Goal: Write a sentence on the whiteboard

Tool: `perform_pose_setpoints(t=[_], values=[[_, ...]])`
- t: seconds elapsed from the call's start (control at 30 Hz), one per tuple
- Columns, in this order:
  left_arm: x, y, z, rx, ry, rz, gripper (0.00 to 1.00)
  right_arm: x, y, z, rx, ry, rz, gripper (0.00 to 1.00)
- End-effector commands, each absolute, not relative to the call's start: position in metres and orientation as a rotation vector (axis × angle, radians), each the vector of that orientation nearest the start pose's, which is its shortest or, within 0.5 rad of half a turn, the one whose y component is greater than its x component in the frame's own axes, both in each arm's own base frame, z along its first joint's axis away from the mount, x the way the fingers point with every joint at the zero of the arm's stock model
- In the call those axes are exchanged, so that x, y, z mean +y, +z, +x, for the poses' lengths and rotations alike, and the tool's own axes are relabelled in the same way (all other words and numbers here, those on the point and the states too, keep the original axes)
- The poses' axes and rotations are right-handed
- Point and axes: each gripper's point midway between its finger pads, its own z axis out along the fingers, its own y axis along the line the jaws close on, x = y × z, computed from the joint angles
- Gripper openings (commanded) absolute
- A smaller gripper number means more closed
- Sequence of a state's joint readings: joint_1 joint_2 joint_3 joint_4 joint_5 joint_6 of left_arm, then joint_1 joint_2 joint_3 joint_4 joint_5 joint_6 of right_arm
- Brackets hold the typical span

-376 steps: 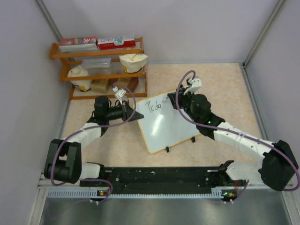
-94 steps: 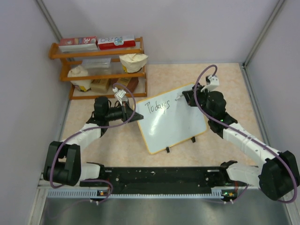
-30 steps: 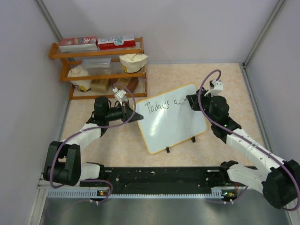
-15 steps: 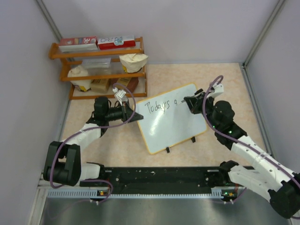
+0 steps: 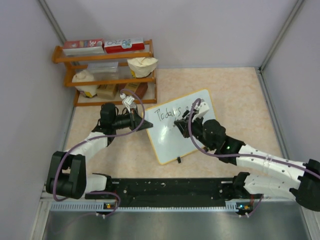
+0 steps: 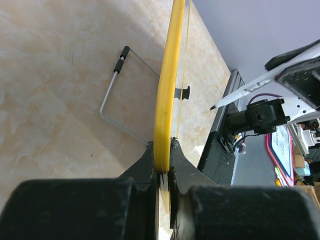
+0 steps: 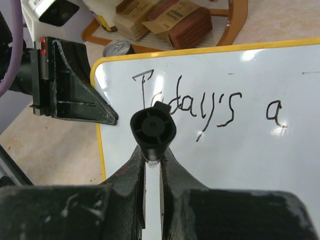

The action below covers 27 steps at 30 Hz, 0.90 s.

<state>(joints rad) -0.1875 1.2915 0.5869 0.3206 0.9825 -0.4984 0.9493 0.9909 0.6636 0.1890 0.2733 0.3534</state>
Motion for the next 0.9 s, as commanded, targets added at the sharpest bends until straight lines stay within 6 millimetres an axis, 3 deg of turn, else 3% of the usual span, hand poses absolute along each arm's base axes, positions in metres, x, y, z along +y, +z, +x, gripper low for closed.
perform_pose_setpoints(t=[0.0, 0.23, 0.63, 0.87], values=[[-0.205, 0.140, 0.270, 1.997, -1.264, 0.455, 0.00, 0.296, 0.272, 0.245, 1.631, 0.768, -0.261, 0.00], [-0.205, 0.140, 0.270, 1.998, -1.267, 0.454, 0.00, 0.316, 0.270, 0.252, 1.635, 0.749, -0.260, 0.00], [-0.205, 0.140, 0.269, 1.995, -1.271, 0.458, 0.00, 0.319, 0.258, 0.266, 1.642, 0.665, -0.229, 0.00], [-0.205, 0.140, 0.270, 1.996, -1.270, 0.459, 0.00, 0.326, 0.248, 0.263, 1.662, 0.682, -0.272, 0.00]])
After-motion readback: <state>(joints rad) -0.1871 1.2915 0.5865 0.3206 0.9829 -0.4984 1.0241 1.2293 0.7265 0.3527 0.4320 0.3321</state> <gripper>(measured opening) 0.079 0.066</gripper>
